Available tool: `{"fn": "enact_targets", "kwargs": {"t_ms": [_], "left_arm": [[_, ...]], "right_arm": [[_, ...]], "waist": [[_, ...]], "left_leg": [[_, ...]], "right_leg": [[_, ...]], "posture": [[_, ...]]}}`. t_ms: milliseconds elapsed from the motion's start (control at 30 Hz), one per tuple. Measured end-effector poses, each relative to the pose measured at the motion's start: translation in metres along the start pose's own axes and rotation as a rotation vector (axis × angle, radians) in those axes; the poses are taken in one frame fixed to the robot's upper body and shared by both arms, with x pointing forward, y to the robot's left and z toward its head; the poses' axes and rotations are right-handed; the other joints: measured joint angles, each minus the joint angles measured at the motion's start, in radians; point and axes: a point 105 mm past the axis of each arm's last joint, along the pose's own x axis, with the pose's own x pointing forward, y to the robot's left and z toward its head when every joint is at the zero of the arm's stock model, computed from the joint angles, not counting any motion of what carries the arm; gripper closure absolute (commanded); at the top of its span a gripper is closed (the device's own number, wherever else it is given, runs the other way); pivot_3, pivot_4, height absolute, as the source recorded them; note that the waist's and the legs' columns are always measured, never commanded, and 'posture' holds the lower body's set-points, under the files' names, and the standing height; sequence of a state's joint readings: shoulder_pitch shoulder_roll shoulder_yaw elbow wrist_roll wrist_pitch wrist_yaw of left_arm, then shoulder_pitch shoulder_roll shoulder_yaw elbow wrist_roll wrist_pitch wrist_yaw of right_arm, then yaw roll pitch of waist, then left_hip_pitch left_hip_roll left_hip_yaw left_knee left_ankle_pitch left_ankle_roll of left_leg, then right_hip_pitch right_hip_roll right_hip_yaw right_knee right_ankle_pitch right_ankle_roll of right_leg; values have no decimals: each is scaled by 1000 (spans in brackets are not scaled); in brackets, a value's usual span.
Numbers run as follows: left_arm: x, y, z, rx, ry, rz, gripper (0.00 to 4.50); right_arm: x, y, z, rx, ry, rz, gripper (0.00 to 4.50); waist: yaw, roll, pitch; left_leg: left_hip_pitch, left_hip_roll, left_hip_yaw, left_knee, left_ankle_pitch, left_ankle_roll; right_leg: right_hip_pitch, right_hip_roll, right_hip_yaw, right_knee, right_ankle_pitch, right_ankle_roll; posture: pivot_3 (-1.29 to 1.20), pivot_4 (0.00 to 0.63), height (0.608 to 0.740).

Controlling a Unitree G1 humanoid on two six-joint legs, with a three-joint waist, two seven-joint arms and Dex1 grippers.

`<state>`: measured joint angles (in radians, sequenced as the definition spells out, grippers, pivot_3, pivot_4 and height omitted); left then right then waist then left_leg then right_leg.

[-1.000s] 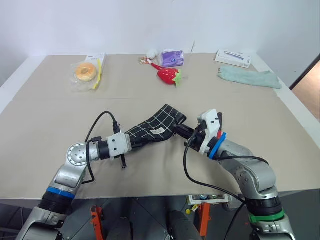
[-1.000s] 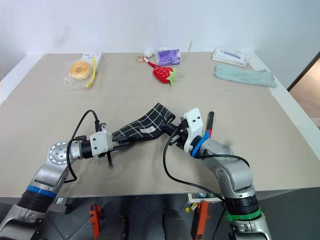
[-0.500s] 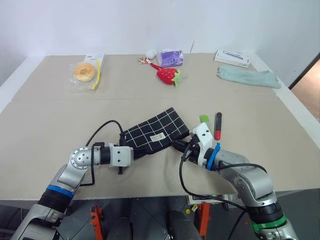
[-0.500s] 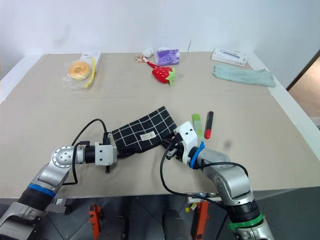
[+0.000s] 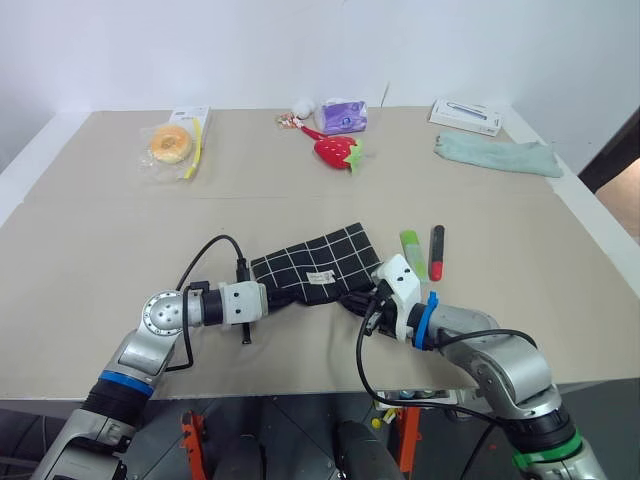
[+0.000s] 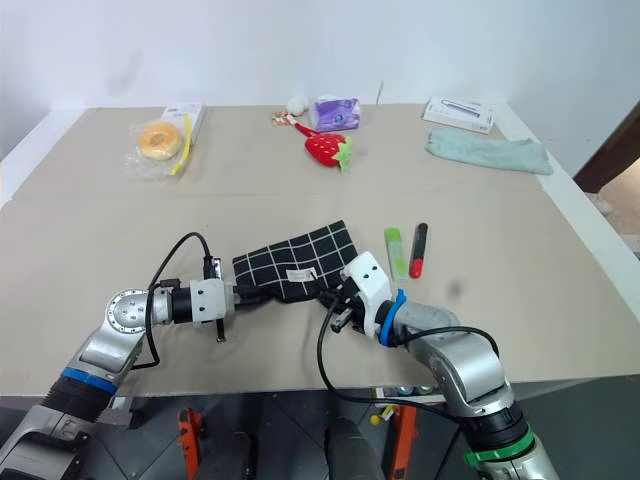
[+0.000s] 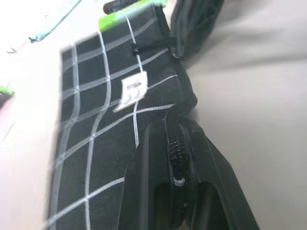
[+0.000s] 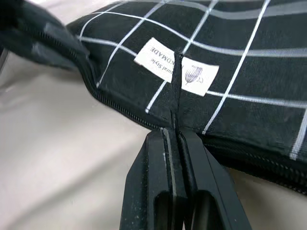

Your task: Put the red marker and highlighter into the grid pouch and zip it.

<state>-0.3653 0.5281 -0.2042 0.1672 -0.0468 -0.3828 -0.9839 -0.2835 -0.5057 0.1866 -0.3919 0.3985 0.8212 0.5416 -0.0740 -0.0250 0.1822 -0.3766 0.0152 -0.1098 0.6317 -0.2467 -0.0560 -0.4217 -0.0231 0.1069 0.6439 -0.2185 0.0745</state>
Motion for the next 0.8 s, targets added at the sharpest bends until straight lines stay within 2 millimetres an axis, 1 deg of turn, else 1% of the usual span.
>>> {"fn": "enact_targets", "kwargs": {"t_ms": [133, 267, 467, 600, 667, 800], "left_arm": [[1, 2, 1, -1, -3, 8, 4500], [1, 2, 2, 0, -5, 14, 4500], [1, 5, 5, 2, -11, 30, 4500], [1, 5, 6, 4, -14, 34, 4500], [1, 5, 6, 4, -14, 33, 4500], [2, 5, 6, 3, -16, 33, 4500]], "right_arm": [[1, -2, 0, -37, 13, -13, 4473], [4, 4, 2, -43, 3, 14, 4473], [13, 24, 12, 8, -60, 94, 4473], [16, 35, 23, 44, -112, 140, 4473], [16, 34, 23, 36, -103, 139, 4473], [11, 26, 14, -6, -46, 111, 4473]], "waist": [[0, 0, 0], [0, 0, 0], [-1, 0, 0], [-1, 0, 0], [0, 0, 0], [0, 0, 0]], "left_leg": [[1, 0, 0, 1, 0, 0], [1, 0, 0, 2, 0, 0], [1, 0, 0, 1, 0, 0], [1, 0, 0, 2, 0, 0], [1, 0, 0, 2, 0, 0], [1, 0, 0, 2, 0, 0]], "right_leg": [[2, 0, 0, 0, 1, 0], [2, 0, 0, 0, 1, 0], [1, 1, 0, 0, 1, 0], [2, 0, 0, 0, 1, 0], [2, 0, 0, 0, 1, 0], [2, 0, 0, 0, 1, 0]], "posture": [[0, 150, 740], [0, 150, 740], [0, 150, 740], [0, 150, 740], [0, 150, 740], [0, 150, 740]]}}
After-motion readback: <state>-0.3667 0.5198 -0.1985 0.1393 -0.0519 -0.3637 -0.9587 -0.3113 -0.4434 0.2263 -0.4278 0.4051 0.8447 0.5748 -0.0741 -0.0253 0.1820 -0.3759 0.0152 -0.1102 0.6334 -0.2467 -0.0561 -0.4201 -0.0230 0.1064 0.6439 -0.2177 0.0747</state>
